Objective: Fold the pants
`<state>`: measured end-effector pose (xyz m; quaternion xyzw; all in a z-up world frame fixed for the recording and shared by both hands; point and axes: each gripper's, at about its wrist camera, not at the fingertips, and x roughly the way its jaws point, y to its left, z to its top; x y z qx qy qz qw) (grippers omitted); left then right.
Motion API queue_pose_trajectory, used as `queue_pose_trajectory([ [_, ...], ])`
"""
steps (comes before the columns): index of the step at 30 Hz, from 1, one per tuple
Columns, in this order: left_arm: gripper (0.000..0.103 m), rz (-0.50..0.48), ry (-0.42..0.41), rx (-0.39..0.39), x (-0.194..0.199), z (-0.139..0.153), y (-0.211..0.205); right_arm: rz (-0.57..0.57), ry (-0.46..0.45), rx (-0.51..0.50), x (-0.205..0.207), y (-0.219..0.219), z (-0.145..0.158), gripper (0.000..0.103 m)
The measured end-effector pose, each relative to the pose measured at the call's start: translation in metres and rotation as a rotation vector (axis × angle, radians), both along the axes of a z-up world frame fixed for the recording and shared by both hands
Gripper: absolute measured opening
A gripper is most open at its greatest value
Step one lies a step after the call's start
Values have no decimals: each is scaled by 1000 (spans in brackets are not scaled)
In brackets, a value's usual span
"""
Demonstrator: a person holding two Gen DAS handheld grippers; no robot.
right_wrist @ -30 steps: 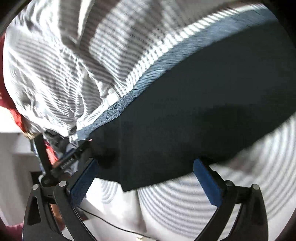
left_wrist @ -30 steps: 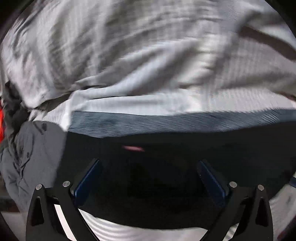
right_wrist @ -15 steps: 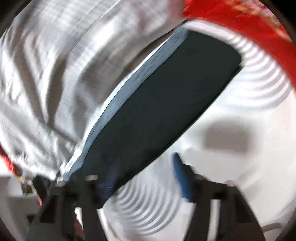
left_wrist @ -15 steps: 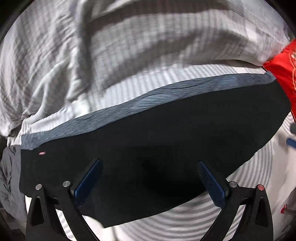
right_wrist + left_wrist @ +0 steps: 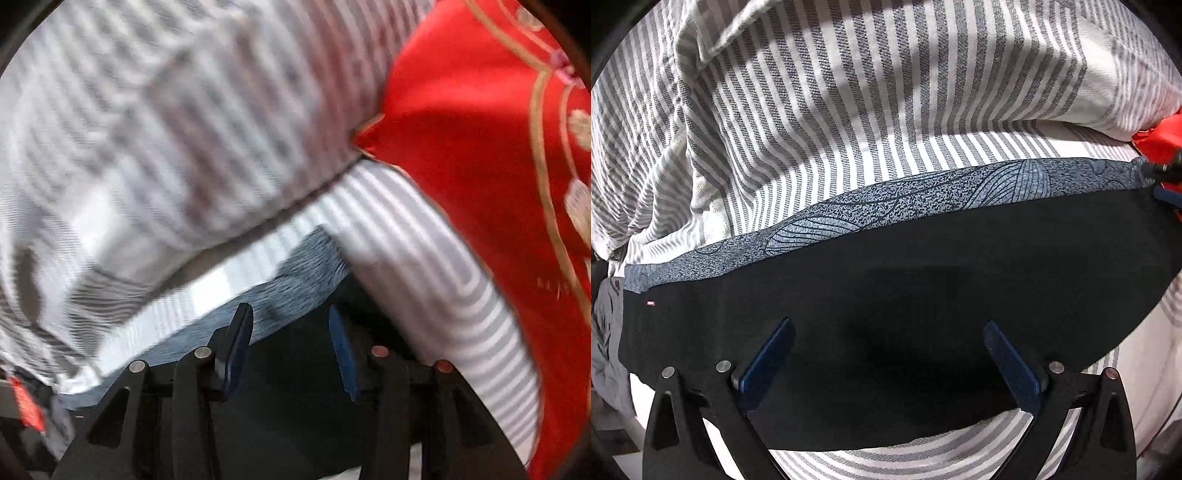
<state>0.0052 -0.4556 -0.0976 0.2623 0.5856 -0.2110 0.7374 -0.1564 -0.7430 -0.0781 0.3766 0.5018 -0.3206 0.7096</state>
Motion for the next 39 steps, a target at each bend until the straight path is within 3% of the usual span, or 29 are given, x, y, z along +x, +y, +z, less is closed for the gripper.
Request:
queue_pose_trajectory([
  [1, 103, -1, 0, 6, 0, 0, -1, -14, -2, 4, -7, -6, -4, 16],
  [2, 103, -2, 0, 13, 0, -1, -2, -33, -9, 9, -16, -11, -5, 6],
  [3, 103, -4, -2, 20, 0, -1, -3, -49, -23, 22, -24, -15, -6, 0],
  [6, 103, -18, -4, 36, 0, -2, -4, -56, -55, 70, -38, -19, -3, 0],
  [9, 103, -31, -6, 42, -2, 0, -7, -50, -100, 111, -51, -12, 13, 14],
  [11, 103, -33, -8, 37, -3, 4, -12, -66, -167, 160, -69, -1, 23, 42],
  [12, 103, -29, -4, 37, -3, 5, -14, -75, -188, 173, -76, 5, 26, 62],
  [13, 103, -28, -2, 37, -3, 6, -16, -89, -214, 190, -87, 13, 29, 65],
  [17, 103, -34, -3, 36, -7, 10, -29, -140, -255, 275, -120, 38, 22, 65],
  [22, 103, -18, -12, 29, -8, 11, -36, -193, -285, 301, -141, 39, 3, 65],
  [27, 103, 13, -16, 30, -8, 8, -39, -205, -319, 276, -140, 28, -12, 65],
  [39, 103, 82, -51, 11, -2, 7, -45, -228, -508, 345, -131, 17, -36, 65],
])
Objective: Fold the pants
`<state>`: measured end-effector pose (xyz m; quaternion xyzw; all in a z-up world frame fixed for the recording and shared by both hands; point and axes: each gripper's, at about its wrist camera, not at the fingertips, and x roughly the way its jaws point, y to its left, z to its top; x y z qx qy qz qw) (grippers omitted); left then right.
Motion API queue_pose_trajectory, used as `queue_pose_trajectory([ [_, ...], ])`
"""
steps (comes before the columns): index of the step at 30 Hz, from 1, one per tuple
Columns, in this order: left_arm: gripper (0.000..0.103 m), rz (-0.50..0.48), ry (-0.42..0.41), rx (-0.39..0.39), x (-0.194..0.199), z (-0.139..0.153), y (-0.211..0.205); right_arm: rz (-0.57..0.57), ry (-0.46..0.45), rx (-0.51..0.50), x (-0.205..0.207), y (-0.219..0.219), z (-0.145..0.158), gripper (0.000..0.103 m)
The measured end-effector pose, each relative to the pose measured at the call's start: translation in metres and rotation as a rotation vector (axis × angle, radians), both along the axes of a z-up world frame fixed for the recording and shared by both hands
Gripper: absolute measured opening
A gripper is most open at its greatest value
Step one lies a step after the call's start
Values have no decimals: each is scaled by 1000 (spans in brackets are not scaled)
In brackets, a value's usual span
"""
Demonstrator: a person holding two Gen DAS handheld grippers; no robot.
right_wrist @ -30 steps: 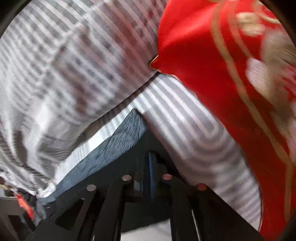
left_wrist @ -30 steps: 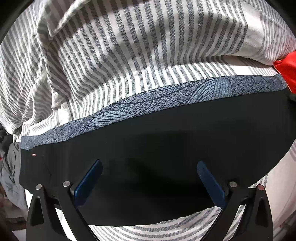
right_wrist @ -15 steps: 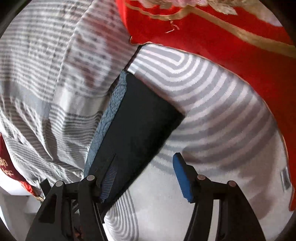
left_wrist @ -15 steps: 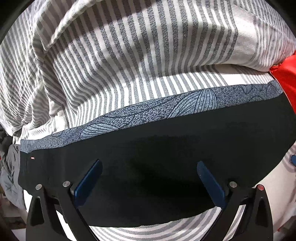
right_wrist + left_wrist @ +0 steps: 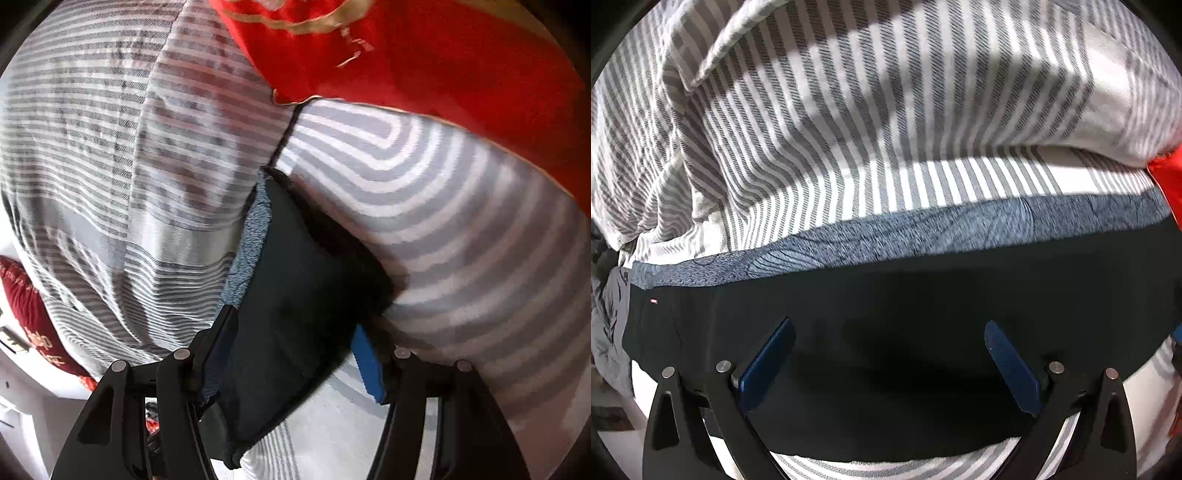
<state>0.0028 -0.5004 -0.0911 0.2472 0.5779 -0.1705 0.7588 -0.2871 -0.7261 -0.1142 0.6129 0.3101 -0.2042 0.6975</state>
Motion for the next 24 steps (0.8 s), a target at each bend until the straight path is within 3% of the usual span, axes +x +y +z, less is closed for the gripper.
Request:
queue_pose_trajectory([
  [6, 103, 94, -44, -1, 23, -5, -7, 11, -30, 15, 12, -4, -3, 65],
  [9, 103, 127, -41, 14, 31, -24, -12, 30, -23, 17, 23, -4, -5, 63],
  [11, 103, 115, -60, 27, 29, -36, -16, 49, 4, 30, 32, -5, -10, 48],
  [13, 103, 80, -118, 22, 23, -37, -19, 51, -12, 85, 37, -5, -17, 18],
  [17, 103, 33, -148, 27, 18, -35, -23, 47, -82, 99, 42, 0, -5, 16],
  [22, 103, -7, -174, 21, 15, -35, -23, 105, -138, 45, 61, 15, 35, 16],
  [24, 103, -10, -149, 28, 16, -30, -24, 135, -149, 15, 71, 24, 49, 16],
])
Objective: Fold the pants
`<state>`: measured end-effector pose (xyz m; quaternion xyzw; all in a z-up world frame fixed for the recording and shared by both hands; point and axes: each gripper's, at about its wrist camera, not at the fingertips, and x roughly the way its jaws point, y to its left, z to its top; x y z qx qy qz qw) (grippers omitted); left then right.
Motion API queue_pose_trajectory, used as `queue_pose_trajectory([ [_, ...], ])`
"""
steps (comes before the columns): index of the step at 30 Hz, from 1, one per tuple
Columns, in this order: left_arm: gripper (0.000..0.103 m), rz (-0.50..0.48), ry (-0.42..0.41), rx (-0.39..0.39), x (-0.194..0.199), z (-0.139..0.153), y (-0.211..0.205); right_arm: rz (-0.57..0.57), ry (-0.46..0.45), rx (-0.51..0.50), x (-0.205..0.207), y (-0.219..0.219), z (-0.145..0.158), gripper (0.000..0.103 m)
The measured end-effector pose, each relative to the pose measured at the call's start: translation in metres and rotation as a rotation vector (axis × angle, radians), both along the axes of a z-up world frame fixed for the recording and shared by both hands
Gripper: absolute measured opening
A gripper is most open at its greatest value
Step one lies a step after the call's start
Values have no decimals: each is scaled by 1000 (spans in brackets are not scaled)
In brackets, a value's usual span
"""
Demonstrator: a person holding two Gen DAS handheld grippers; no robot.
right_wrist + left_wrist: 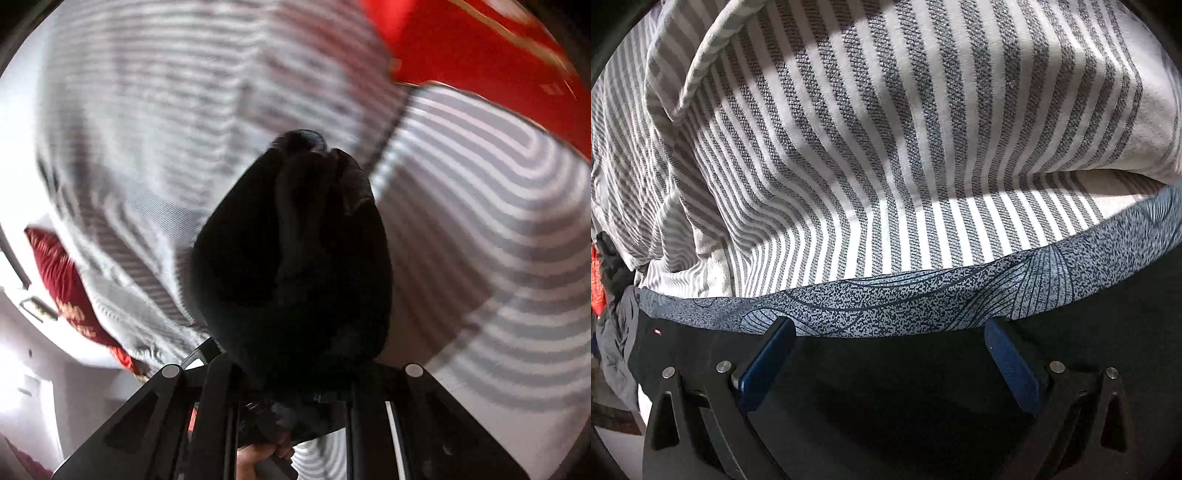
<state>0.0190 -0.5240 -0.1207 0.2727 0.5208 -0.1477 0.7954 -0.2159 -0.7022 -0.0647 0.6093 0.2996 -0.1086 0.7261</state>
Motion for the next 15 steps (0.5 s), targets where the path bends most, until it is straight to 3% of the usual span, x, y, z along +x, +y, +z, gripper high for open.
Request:
queue_pose_trajectory([
  [4, 103, -12, 37, -79, -12, 22, 9, 46, -13, -66, 19, 20, 28, 16],
  [7, 103, -74, 89, -46, -28, 5, 4, 73, -15, -95, 33, 37, 39, 16],
  [10, 103, -95, 55, -69, -34, 2, 7, 100, -1, -104, 43, 56, 42, 16],
  [13, 103, -60, 149, -113, -23, 8, 21, 121, 4, -146, 53, 72, 54, 16],
  [15, 103, -31, 158, -139, -15, 18, 42, 144, 15, -174, 63, 82, 61, 16],
])
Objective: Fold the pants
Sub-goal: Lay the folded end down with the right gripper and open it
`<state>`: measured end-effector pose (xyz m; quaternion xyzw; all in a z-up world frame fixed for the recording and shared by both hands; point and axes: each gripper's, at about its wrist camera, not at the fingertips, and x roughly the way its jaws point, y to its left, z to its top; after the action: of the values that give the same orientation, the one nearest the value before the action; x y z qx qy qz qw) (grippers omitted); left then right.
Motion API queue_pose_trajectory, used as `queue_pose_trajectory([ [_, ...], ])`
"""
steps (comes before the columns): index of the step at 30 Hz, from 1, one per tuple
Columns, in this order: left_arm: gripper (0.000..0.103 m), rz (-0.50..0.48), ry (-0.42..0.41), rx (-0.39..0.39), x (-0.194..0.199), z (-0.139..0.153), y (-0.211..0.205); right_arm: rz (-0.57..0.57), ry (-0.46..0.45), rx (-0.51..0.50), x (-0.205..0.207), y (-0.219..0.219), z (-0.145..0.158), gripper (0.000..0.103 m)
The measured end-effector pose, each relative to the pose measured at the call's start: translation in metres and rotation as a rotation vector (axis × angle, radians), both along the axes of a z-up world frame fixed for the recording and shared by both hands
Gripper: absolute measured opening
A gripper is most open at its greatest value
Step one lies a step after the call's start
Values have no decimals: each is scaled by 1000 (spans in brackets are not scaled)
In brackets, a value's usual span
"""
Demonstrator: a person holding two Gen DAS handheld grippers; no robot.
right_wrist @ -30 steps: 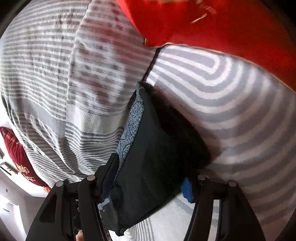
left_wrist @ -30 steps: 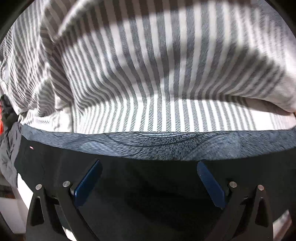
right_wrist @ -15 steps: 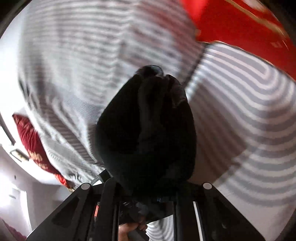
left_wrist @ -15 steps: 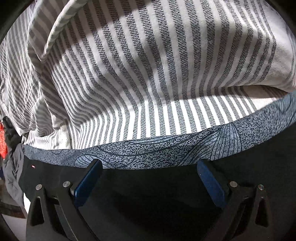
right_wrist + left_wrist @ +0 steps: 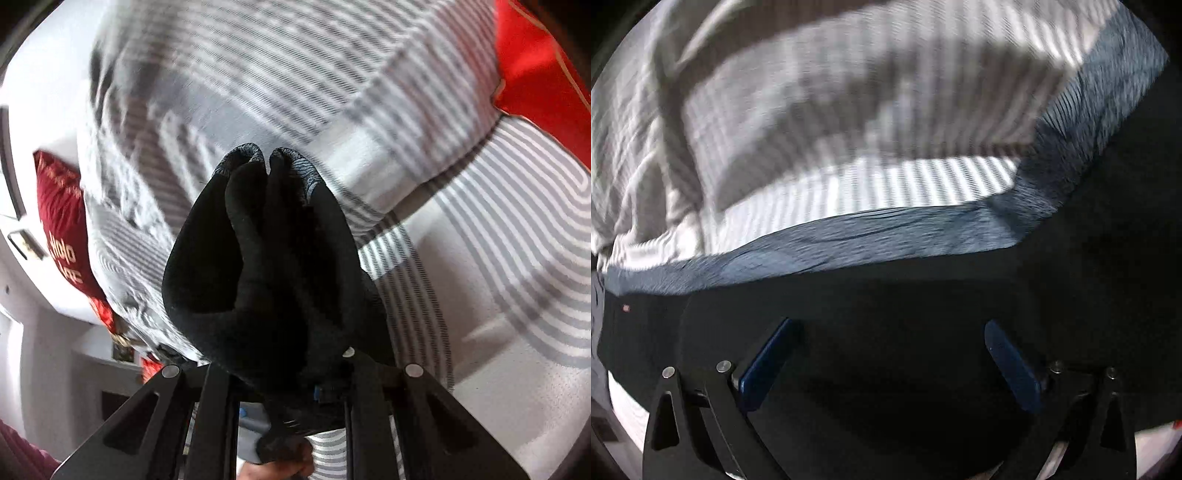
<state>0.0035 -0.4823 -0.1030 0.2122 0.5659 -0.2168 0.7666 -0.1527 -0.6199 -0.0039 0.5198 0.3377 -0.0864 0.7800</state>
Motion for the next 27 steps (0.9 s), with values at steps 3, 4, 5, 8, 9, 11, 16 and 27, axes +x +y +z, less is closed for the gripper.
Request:
queue_pose_trajectory([
  [3, 103, 39, -5, -33, 12, 18, 36, 50, 27, -67, 17, 24, 10, 16],
  [4, 103, 55, -9, -35, 17, 24, 50, 68, 38, -92, 24, 34, 12, 16],
  [5, 103, 66, -15, -37, 22, 28, 61, 88, 57, -123, 32, 45, 14, 16],
  [8, 103, 101, -35, -35, 41, 38, 100, 167, 127, -236, 63, 87, 15, 16],
  [9, 103, 113, -37, -30, 45, 39, 110, 196, 158, -280, 73, 102, 13, 16],
  [11, 103, 151, -37, -18, 57, 40, 137, 247, 213, -362, 92, 132, 4, 16],
  [16, 103, 258, -36, 22, 78, 38, 203, 381, 385, -580, 129, 213, -44, 17],
  [27, 103, 367, -48, 52, 102, 33, 305, 701, 461, -1016, 118, 347, -72, 72],
])
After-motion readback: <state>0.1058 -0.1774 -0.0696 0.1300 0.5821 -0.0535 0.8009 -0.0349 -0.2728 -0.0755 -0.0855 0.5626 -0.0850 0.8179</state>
